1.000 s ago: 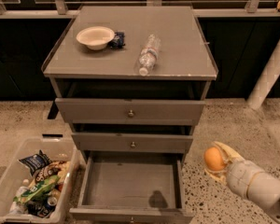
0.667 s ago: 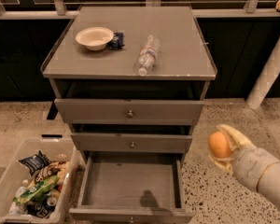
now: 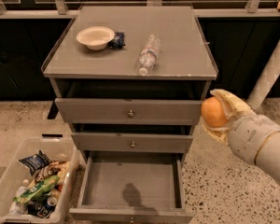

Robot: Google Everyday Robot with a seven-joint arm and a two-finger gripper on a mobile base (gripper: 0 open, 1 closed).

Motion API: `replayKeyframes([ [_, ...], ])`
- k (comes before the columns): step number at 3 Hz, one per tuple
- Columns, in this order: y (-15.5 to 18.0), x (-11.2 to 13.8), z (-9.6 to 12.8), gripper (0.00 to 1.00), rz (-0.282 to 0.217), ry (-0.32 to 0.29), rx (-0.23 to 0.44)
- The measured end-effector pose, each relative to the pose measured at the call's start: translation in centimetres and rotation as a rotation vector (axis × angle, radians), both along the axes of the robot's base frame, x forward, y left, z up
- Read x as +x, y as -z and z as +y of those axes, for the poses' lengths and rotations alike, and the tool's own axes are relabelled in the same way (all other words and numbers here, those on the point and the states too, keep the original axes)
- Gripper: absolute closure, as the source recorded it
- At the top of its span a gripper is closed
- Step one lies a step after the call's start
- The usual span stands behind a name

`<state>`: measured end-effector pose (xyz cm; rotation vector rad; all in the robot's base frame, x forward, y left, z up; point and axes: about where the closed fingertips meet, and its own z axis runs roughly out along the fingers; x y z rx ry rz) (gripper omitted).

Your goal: Pick orange from bottom drawer and place on counter

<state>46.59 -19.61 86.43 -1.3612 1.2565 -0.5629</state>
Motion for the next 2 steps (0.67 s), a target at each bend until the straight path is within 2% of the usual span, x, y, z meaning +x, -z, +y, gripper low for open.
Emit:
replayKeyframes([
  [1,0.0,0.1,0.0,1.0,0.011,0.014,-0.015],
  [2,-3.2,2.0,-1.4,1.0,0.014,0.029,-0.104],
])
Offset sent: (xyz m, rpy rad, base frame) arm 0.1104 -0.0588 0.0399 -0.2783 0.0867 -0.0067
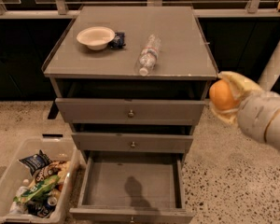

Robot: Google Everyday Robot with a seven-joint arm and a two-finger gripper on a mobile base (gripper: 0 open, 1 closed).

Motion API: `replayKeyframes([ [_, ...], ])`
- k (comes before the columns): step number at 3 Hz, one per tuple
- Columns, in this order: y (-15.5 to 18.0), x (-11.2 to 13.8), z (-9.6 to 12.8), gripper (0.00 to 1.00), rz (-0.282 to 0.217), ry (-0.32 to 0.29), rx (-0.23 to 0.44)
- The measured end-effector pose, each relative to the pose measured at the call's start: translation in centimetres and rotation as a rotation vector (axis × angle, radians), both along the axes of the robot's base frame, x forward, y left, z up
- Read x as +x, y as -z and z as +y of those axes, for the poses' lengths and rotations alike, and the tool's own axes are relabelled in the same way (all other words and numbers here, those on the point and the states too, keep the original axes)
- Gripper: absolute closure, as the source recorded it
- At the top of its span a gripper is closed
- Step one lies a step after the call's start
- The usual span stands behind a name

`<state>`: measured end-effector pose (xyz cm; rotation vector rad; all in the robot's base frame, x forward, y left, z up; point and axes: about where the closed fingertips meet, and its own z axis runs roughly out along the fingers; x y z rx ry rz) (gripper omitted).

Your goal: Pick orange from bottom drawer and place on counter

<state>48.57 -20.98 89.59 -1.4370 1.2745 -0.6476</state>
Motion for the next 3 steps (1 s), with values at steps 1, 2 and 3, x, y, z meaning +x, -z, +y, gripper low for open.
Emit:
replayKeyframes([
  [1,-6.8,3.0,-2.8,1.0,-0.014,0.033,-0.122],
  [2,-7.5,6.4,-8.5,1.0,0.066,0.063,-0.182],
  [3,-8.4,7.8,-11.1,1.0,0.091,0.075,-0.276],
])
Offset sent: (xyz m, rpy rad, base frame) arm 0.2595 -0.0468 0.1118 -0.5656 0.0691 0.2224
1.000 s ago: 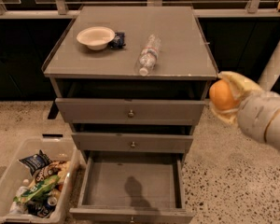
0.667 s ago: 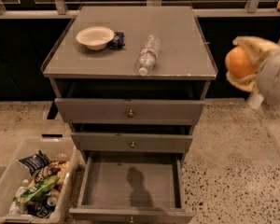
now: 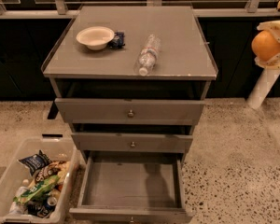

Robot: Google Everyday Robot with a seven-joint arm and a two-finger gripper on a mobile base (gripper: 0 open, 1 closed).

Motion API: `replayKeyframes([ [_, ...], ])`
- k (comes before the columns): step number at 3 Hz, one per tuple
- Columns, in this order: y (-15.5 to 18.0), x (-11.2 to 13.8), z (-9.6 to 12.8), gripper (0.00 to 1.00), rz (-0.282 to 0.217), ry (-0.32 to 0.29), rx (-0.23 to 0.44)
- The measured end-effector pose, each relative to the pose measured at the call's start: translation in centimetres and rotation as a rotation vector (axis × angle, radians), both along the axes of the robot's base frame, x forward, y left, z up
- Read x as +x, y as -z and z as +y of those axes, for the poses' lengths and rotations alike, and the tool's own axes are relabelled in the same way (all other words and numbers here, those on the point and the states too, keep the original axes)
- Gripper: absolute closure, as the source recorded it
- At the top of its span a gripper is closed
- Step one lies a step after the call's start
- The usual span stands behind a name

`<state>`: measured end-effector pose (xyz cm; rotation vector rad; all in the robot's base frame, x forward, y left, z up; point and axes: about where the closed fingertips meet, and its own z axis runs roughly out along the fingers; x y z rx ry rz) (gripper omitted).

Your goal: Pick orange from bottom drawer and place on counter

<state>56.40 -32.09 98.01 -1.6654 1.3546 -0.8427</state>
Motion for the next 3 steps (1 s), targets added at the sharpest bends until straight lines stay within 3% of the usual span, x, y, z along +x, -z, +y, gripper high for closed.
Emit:
replayKeyframes([
  [1,0.0,0.0,0.0,1.0,0.0,0.0,0.0],
  [2,0.3,3.9,1.3,1.0,-0.029,-0.063,-0.01],
  [3,0.3,10.8,4.4,1.0,-0.058,-0.172,-0.027],
])
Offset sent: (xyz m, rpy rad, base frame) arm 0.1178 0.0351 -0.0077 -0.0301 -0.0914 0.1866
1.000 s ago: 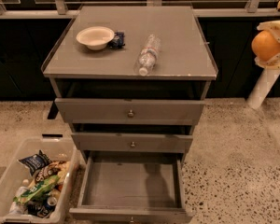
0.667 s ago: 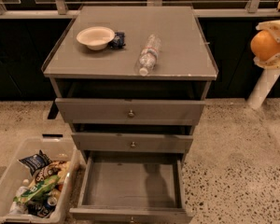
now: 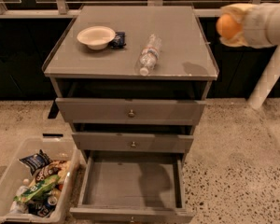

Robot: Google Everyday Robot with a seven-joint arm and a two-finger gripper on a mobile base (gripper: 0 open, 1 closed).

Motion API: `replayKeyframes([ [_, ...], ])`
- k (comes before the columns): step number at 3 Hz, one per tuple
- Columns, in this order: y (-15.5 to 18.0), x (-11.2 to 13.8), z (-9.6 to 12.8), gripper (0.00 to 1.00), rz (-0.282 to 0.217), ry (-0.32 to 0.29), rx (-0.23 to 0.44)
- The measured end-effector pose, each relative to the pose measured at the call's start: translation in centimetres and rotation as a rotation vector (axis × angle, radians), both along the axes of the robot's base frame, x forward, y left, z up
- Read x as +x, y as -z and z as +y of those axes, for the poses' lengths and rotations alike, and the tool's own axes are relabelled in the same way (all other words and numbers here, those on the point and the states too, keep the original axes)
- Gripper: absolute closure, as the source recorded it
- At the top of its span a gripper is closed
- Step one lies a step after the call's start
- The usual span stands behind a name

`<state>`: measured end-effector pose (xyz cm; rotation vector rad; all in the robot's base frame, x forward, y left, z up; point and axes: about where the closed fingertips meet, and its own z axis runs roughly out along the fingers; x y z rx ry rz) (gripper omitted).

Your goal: Pick orange from bottom drawer and place on counter

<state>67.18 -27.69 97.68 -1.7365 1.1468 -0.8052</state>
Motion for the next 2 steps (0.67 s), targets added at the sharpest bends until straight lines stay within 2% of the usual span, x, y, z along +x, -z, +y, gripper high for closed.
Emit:
replayKeyframes([
  [1,2.1,5.4,5.0,1.0,0.021,-0.157,-0.122],
  [2,1.6,6.3,8.5,1.0,0.015,-0.228,-0.149],
])
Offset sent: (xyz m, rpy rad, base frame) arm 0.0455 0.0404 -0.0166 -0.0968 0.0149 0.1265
